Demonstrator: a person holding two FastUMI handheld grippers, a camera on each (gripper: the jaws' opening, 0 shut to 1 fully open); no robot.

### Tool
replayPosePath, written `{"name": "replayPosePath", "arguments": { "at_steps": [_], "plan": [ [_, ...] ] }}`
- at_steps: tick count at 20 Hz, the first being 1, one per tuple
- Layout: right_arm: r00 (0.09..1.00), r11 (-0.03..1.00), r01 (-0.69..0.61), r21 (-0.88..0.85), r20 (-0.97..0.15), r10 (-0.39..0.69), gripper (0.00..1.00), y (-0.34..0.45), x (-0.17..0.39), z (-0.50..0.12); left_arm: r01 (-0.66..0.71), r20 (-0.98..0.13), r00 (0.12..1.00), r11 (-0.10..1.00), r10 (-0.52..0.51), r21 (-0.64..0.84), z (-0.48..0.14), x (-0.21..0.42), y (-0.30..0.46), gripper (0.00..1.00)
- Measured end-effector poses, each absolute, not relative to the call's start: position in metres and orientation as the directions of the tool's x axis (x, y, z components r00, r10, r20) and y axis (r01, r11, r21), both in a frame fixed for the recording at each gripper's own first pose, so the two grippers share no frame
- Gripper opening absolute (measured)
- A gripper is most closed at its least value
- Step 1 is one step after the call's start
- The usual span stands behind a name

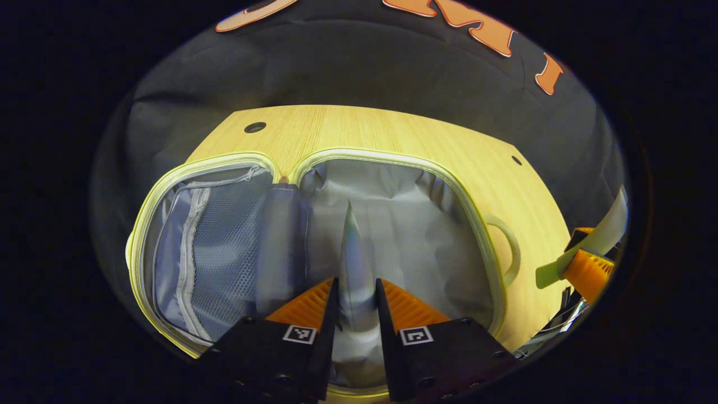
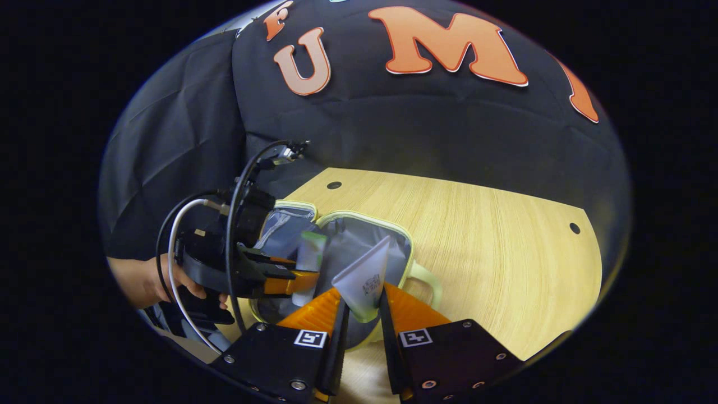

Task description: First open the suitcase, pack the skin care products into it, and then close the suitcase.

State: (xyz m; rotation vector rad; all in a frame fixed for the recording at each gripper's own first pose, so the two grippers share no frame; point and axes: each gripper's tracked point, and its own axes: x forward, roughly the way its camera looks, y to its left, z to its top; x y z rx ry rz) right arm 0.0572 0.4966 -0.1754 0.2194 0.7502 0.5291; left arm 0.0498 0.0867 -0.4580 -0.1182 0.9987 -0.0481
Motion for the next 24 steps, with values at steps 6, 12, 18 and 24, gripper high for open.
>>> {"name": "replayPosePath", "arguments": {
  "at_steps": [6, 12, 18, 24],
  "plan": [
    [0.575, 0.853, -0.353, 0.385, -0.630, 0.522, 0.33, 0.514, 0.058, -0.192, 0.018, -0.749, 0.643, 0.981, -0.158, -0.191, -0.423, 0.049, 0.085, 0.76],
    [0.494, 0.852, -0.340, 0.399, -0.695, 0.522, 0.33, 0.537, 0.056, -0.221, -0.050, -0.649, 0.760, 0.992, -0.038, -0.116, -0.379, 0.031, 0.153, 0.91],
    [0.350, 0.856, -0.282, 0.432, -0.785, 0.511, 0.33, 0.550, 0.046, -0.258, -0.178, -0.598, 0.793, 0.983, 0.119, -0.040, -0.354, -0.002, 0.240, 0.95],
    [0.261, 0.869, -0.218, 0.444, -0.832, 0.490, 0.33, 0.558, 0.044, -0.281, -0.340, -0.594, 0.763, 0.940, 0.255, -0.033, -0.350, -0.030, 0.322, 0.95]
  ]
}}
